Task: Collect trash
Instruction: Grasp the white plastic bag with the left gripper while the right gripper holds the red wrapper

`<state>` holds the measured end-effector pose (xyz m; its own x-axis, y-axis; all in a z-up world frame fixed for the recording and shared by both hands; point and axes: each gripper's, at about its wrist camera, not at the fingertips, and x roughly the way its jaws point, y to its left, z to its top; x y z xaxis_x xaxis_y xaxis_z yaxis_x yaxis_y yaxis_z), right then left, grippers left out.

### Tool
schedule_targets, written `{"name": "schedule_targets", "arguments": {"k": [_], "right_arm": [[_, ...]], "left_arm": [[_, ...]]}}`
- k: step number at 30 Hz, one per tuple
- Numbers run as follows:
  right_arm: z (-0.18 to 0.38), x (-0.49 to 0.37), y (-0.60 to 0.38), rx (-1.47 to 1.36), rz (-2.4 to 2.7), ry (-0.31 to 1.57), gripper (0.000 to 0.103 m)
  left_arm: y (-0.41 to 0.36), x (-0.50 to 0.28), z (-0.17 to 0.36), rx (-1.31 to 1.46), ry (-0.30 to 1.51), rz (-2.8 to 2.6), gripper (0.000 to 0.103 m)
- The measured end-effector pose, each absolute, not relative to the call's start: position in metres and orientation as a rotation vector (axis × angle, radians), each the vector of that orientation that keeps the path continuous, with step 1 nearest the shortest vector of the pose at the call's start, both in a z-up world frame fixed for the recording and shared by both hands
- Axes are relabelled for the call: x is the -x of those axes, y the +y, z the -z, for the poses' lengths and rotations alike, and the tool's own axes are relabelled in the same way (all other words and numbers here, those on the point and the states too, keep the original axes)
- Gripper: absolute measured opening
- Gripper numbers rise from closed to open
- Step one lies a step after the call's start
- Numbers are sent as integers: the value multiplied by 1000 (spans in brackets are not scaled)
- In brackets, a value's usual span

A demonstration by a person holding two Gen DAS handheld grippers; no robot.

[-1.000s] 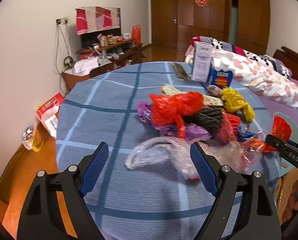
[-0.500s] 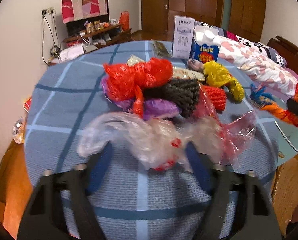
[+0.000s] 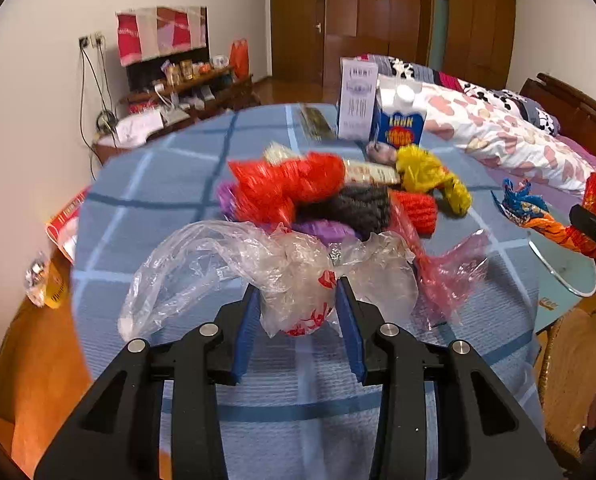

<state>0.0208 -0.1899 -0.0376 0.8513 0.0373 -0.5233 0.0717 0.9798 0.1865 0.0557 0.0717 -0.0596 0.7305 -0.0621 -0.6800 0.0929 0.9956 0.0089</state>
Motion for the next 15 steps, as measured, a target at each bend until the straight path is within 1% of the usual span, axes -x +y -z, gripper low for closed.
{"name": "schedule_targets", "arguments": {"k": [8, 15], "right_arm": [[27, -9, -198, -223, 18, 519, 29], [21, -2, -202, -215, 36, 503, 29]], "left_arm": [[80, -37, 9, -64, 626, 41, 37], [64, -36, -4, -67, 597, 77, 38]]}}
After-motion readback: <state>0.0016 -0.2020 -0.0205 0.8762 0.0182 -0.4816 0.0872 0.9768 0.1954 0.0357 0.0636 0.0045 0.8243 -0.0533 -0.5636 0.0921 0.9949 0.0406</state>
